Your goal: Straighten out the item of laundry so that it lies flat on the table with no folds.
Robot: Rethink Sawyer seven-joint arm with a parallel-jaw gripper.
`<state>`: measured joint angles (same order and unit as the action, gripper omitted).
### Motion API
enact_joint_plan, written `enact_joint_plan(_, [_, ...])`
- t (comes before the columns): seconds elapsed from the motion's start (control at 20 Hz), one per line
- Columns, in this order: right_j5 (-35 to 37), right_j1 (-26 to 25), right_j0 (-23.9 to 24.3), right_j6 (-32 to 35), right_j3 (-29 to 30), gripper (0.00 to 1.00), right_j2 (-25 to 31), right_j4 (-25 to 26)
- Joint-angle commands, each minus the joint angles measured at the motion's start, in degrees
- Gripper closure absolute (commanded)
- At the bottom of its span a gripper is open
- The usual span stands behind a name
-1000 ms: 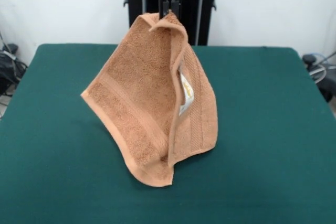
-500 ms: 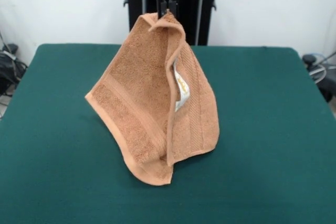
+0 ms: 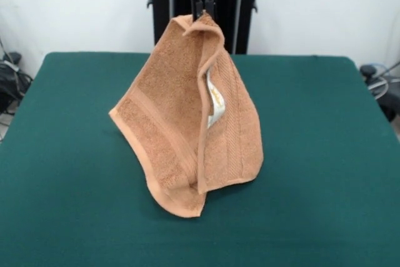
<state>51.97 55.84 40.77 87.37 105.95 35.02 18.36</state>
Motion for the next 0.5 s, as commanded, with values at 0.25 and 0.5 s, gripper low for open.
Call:
enact_joint_plan(0.25, [-4.5, 6.0, 2.3, -8.9, 12.3, 1.0, 5.8, 1.2])
enact_joint_plan(0.5, [-5.6, 5.8, 3.9, -8.6, 13.1, 0.0, 7.2, 1.1])
